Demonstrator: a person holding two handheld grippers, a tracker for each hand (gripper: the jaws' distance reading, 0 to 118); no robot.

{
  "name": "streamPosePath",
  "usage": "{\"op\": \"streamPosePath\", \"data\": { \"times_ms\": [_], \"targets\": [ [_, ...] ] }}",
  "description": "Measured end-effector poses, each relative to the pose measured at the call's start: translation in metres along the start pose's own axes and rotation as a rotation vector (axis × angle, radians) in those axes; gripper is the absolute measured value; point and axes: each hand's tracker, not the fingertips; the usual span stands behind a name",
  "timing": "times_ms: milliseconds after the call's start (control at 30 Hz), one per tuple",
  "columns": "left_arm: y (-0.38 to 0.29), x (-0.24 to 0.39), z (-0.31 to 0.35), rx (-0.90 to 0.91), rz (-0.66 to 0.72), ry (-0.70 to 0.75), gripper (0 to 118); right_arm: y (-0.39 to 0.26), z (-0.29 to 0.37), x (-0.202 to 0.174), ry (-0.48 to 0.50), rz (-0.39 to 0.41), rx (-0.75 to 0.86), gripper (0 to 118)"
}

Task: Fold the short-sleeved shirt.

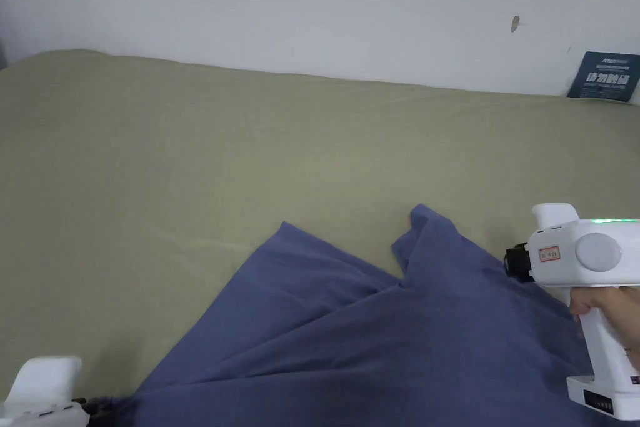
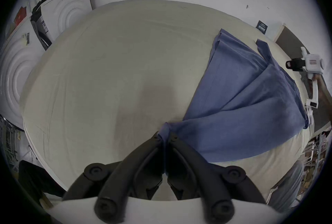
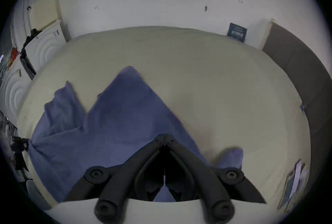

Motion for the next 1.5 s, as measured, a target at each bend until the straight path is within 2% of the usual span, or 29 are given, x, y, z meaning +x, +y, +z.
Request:
{"op": "streamPosePath", "data": {
  "times_ms": [33, 67, 100, 133, 167, 200, 233, 267, 300, 333, 367, 400, 533, 567, 667, 733, 800, 967, 1100, 1133, 1333, 1500],
  "targets": [
    [0.000, 0.000, 0.000, 0.001, 0.007, -0.004, 2, 0.007, -0.009, 0.003, 0.000, -0.002, -0.013, 101],
    [0.001, -0.005, -0.003, 0.001, 0.019, -0.012, 2, 0.005, -0.019, 0.010, -0.001, -0.008, -0.096, 118],
    [0.001, -0.005, -0.003, 0.001, 0.029, -0.017, 2, 0.003, -0.021, 0.008, -0.053, 0.019, -0.115, 111],
    [0.002, -0.005, -0.003, 0.002, 0.038, -0.022, 2, 0.020, -0.031, 0.014, -0.071, 0.046, -0.057, 98],
    [0.004, -0.004, -0.003, -0.001, 0.038, -0.025, 2, 0.026, -0.038, 0.018, -0.093, 0.066, -0.097, 88],
    [0.004, -0.010, -0.008, -0.005, 0.036, -0.029, 2, 0.032, -0.047, 0.024, -0.079, 0.080, -0.149, 83],
    [0.006, -0.010, -0.010, -0.010, 0.030, -0.031, 2, 0.005, -0.039, 0.009, -0.043, 0.076, -0.172, 82],
    [0.007, -0.009, -0.011, -0.013, 0.029, -0.030, 2, 0.008, -0.038, 0.007, -0.054, 0.057, -0.133, 79],
    [0.008, -0.008, -0.012, -0.014, 0.032, -0.030, 2, 0.010, -0.035, 0.006, -0.041, 0.032, -0.136, 69],
    [0.006, -0.010, -0.014, -0.014, 0.036, -0.030, 2, 0.010, -0.031, 0.004, -0.053, 0.041, -0.118, 41],
    [0.005, -0.010, -0.015, -0.013, 0.036, -0.029, 2, 0.004, -0.027, 0.002, -0.054, 0.059, -0.094, 0],
    [0.005, -0.009, -0.015, -0.010, 0.038, -0.029, 2, 0.000, -0.019, -0.001, -0.056, 0.086, -0.068, 2],
    [0.008, -0.015, -0.013, -0.013, 0.047, -0.040, 2, -0.008, 0.004, -0.022, -0.062, 0.086, -0.037, 2],
    [0.010, -0.015, -0.012, -0.017, 0.049, -0.042, 2, -0.009, 0.017, -0.026, -0.104, 0.112, 0.012, 2],
    [0.015, -0.014, 0.005, 0.002, 0.046, -0.036, 3, -0.007, 0.068, -0.024, -0.101, 0.084, 0.118, 2],
    [0.020, -0.010, 0.026, 0.054, 0.043, -0.029, 3, -0.009, 0.111, -0.020, -0.071, 0.085, 0.165, 2],
    [0.031, -0.004, 0.047, 0.116, 0.058, -0.053, 3, -0.005, 0.150, -0.018, -0.082, 0.102, 0.224, 2],
    [0.066, 0.019, 0.103, 0.258, 0.022, -0.058, 2, -0.010, 0.256, -0.002, -0.092, 0.050, 0.379, 2],
    [0.102, 0.040, 0.143, 0.348, -0.018, -0.031, 2, -0.011, 0.326, 0.015, -0.142, 0.027, 0.483, 2],
    [0.110, 0.044, 0.152, 0.367, -0.029, -0.032, 2, -0.011, 0.340, 0.018, -0.179, 0.025, 0.510, 2],
    [0.168, 0.067, 0.206, 0.465, -0.057, -0.009, 2, 0.002, 0.399, 0.040, -0.236, -0.034, 0.610, 2],
    [0.211, 0.079, 0.235, 0.533, -0.033, 0.007, 2, 0.027, 0.422, 0.049, -0.247, -0.046, 0.669, 2]
  ]
}}
